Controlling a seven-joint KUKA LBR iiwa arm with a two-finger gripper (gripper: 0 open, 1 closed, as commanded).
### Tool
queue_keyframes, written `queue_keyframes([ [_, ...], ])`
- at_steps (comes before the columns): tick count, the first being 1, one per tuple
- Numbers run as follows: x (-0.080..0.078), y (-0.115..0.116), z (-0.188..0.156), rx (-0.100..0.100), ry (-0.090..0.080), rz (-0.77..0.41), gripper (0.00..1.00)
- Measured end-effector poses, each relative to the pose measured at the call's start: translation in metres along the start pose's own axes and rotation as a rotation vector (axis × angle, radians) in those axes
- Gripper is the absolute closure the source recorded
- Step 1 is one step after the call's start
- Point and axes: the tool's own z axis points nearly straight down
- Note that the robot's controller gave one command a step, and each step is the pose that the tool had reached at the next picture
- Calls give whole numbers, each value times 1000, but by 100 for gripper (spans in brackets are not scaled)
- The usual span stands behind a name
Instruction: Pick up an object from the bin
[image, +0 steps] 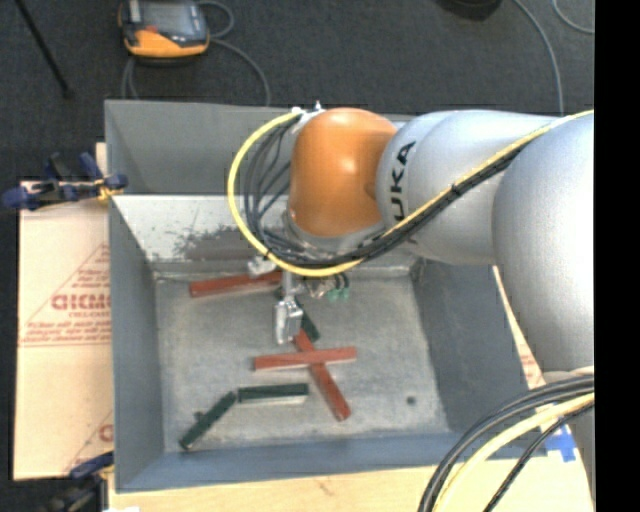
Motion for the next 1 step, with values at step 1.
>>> queue_keyframes([
  [1,60,-5,19,2,-2,-182,0],
])
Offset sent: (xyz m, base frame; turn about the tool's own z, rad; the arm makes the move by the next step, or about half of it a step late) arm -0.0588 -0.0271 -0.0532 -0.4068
